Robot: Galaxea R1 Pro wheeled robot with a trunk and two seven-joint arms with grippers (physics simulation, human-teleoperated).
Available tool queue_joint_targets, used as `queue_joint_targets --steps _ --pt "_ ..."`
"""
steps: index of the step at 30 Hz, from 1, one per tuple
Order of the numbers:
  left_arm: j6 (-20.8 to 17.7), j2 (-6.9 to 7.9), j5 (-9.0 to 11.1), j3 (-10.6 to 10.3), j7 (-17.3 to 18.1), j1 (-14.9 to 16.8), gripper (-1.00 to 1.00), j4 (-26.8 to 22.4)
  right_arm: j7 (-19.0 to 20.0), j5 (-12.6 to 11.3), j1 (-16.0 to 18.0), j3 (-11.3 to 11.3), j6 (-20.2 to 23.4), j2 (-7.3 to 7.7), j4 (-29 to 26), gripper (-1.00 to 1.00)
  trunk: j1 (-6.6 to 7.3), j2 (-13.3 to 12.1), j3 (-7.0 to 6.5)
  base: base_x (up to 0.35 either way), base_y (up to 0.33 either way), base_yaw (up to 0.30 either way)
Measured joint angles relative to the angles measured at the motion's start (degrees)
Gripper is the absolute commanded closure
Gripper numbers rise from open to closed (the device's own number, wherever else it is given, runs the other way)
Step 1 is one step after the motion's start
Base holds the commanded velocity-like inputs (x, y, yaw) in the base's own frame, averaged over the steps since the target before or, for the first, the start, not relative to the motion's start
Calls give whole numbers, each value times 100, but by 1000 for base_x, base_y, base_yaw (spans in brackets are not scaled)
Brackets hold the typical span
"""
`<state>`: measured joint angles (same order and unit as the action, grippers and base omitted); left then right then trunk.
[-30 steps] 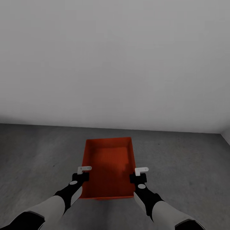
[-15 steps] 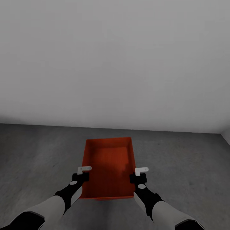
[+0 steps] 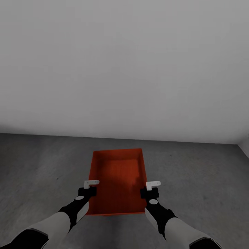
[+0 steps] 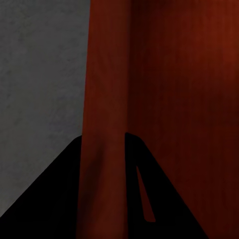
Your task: Move the two storage containers from the living room to the garage. In the garage, place one container on the floor and stack the other container on top of it (either order is fine).
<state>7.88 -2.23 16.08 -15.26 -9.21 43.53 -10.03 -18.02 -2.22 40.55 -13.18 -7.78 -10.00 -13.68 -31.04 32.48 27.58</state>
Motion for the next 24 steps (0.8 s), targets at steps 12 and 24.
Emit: queue_joint_targets --steps 12,24 --pt "-6 -1 0 -3 -3 0 100 -1 2 0 0 4 0 0 5 100 0 0 0 0 -1 69" --pt "-4 0 0 -3 -2 0 100 -6 0 -1 0 3 0 0 -2 100 0 0 0 0 0 5"
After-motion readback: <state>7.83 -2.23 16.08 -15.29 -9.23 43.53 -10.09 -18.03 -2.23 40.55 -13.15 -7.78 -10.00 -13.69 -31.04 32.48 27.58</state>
